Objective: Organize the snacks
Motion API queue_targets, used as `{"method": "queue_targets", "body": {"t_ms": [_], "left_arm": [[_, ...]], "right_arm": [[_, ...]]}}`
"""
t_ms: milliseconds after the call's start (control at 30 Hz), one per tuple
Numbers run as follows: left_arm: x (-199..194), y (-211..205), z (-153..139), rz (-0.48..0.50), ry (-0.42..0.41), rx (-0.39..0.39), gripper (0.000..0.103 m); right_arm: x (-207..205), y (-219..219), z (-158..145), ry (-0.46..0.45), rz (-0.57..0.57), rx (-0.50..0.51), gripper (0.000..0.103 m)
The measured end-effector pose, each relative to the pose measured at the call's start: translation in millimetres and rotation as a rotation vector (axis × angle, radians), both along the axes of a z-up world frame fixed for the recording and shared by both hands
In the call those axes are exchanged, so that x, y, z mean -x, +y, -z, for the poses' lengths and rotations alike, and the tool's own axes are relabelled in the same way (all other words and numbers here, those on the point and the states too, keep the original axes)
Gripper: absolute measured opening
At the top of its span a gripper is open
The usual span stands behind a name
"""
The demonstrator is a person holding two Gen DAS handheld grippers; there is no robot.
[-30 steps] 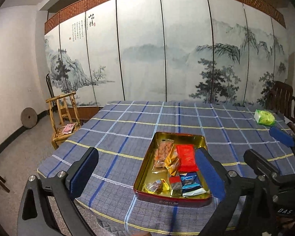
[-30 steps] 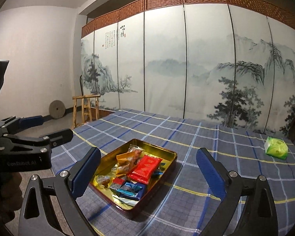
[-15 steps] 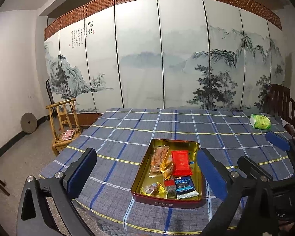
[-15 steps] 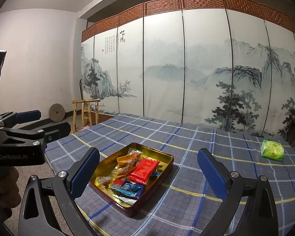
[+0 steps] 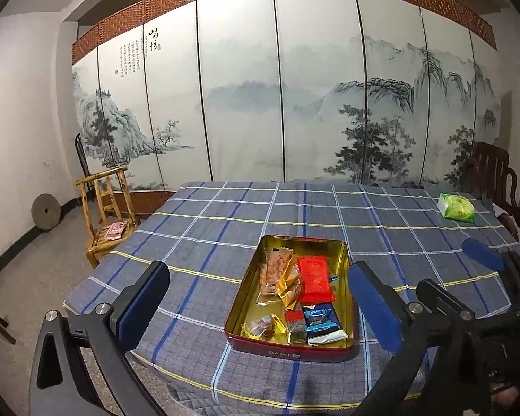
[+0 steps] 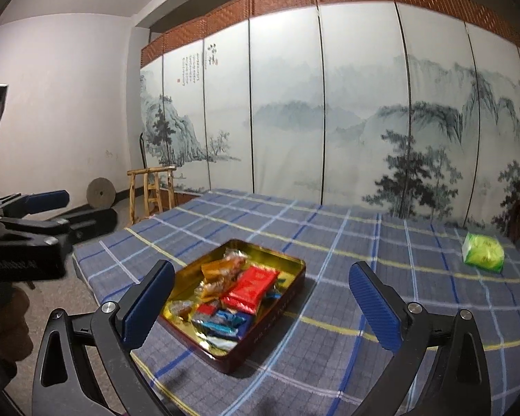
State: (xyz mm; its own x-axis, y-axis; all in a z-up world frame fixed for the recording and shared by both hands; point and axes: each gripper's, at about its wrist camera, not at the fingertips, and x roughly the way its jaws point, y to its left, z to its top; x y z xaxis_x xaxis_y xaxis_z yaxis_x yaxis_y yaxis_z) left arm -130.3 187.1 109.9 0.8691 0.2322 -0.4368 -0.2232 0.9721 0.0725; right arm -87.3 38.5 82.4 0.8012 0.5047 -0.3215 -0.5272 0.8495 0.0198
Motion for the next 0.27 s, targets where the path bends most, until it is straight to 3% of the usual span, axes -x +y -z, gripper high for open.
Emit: {"method": "queue_targets", "body": {"t_ms": [267], "left_arm": [[-9.5,-11.5,5.4,0.001,0.018,-0.058,0.103]], "right_arm": [[-68.1,-55.1,53.3,0.176,0.131,0.12,0.101]]}}
